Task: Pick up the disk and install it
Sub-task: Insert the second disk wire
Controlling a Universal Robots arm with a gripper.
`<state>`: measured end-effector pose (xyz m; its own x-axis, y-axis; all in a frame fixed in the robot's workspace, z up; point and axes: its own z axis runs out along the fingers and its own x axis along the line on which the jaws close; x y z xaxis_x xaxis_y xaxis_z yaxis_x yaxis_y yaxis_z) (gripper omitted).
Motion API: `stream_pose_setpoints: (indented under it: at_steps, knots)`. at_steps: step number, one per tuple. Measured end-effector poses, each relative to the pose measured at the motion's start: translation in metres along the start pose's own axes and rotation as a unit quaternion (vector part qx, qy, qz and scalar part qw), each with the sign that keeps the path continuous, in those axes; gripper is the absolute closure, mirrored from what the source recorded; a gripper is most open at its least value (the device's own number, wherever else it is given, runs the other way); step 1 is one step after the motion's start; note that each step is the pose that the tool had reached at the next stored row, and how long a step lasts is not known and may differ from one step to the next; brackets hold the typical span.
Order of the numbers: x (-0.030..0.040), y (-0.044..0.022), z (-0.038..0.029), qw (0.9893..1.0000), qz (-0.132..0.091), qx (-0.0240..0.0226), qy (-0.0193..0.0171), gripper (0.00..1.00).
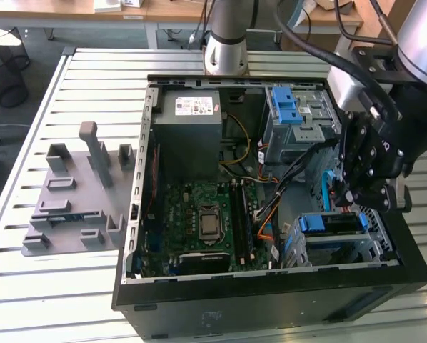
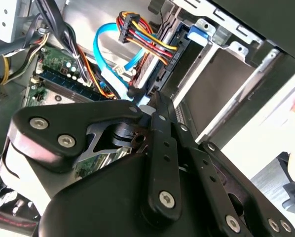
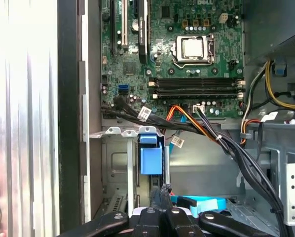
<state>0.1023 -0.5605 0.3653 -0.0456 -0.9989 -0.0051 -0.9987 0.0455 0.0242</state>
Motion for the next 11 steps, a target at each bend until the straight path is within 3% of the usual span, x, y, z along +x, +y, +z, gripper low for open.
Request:
stream_pose_setpoints:
  at_steps: [3,11]
  knots:
    - [-0.0003,0.0008,-0.006,1.0,0.0,0.0,0.0,0.89]
    - [-0.0056,0.0049,-0.0101,1.0,0.0,0.0,0.0,0.89]
